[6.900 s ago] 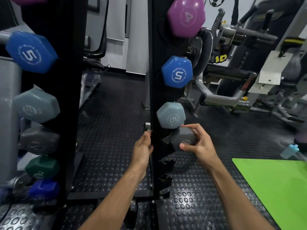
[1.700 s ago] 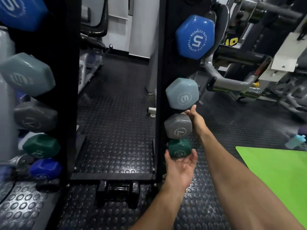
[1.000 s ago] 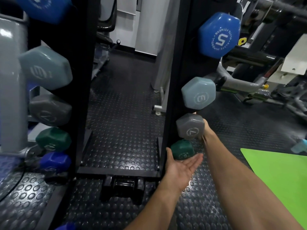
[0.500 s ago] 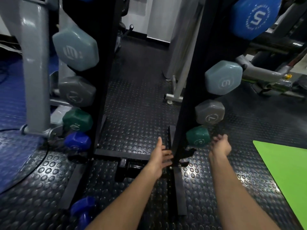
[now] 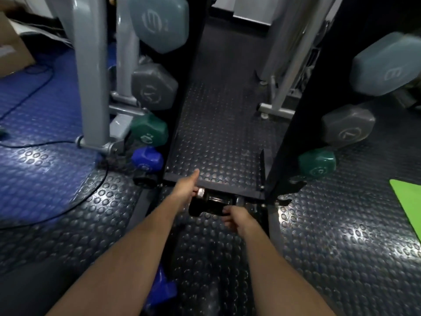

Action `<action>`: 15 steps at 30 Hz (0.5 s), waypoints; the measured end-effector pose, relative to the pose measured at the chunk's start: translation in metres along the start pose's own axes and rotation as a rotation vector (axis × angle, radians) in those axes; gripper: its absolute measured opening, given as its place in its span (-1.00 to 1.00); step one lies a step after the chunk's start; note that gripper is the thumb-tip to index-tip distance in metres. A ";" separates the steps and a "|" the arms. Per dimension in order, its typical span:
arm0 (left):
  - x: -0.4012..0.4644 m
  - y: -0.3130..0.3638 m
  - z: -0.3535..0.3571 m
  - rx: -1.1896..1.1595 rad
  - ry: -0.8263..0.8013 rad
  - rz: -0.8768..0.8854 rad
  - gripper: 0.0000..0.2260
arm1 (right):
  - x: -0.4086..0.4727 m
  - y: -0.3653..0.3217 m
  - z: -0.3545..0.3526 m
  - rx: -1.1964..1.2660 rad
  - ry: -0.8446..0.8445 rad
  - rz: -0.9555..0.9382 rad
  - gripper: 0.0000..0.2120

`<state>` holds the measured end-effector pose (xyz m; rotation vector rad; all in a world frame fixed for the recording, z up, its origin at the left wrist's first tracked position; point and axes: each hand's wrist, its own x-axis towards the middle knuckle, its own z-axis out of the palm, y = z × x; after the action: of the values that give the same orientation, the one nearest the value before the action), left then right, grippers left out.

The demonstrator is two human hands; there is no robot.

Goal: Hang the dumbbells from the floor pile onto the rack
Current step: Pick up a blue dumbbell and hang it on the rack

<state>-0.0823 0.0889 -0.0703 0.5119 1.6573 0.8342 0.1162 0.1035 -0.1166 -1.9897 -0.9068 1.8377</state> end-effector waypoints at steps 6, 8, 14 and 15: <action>0.004 -0.054 -0.059 0.339 0.130 -0.060 -0.47 | -0.003 0.061 0.086 -0.209 -0.171 0.003 -0.76; 0.007 -0.074 -0.070 0.503 0.138 -0.082 -0.47 | 0.001 0.083 0.103 -0.354 -0.223 0.000 -0.80; 0.005 -0.124 -0.086 0.861 0.056 -0.151 -0.52 | -0.004 0.122 0.136 -0.504 -0.346 -0.039 -0.81; 0.003 -0.127 -0.087 0.898 0.056 -0.153 -0.49 | -0.004 0.126 0.141 -0.512 -0.352 -0.036 -0.78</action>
<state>-0.1543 -0.0136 -0.1602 0.9549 2.0501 -0.0582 0.0115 -0.0240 -0.2098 -1.9112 -1.6464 2.1344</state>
